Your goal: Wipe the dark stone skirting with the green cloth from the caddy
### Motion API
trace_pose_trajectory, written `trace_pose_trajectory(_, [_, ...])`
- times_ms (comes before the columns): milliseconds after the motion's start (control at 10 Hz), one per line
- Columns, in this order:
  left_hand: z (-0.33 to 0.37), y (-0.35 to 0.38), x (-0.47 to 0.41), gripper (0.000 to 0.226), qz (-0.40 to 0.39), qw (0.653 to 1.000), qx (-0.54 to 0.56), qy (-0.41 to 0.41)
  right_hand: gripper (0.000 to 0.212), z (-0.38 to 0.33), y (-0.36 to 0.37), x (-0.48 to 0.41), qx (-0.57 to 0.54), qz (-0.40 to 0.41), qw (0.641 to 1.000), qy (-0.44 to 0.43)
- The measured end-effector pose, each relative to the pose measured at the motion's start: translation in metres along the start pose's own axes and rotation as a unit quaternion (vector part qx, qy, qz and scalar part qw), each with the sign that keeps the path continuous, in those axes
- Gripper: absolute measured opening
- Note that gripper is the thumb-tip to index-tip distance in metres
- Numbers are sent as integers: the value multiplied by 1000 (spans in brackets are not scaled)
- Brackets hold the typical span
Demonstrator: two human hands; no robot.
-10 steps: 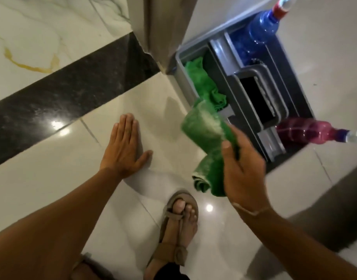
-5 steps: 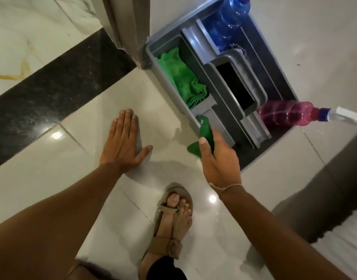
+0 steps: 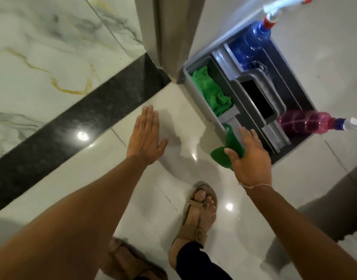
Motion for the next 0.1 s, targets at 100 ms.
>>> trace_pose_trajectory(100, [-33,-65,22,83,57,997,-3,-51,56,-72,-62,34,-156,-6,985,-79])
Point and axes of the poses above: each hand's wrist, its own x-axis away from the middle knuckle, its own y-axis out of the palm, z = x × y, the point moved 9 cm from there along -x, towards the middle knuckle, and after that the axes turned 12 degrees about y, right-handed, at the moved point
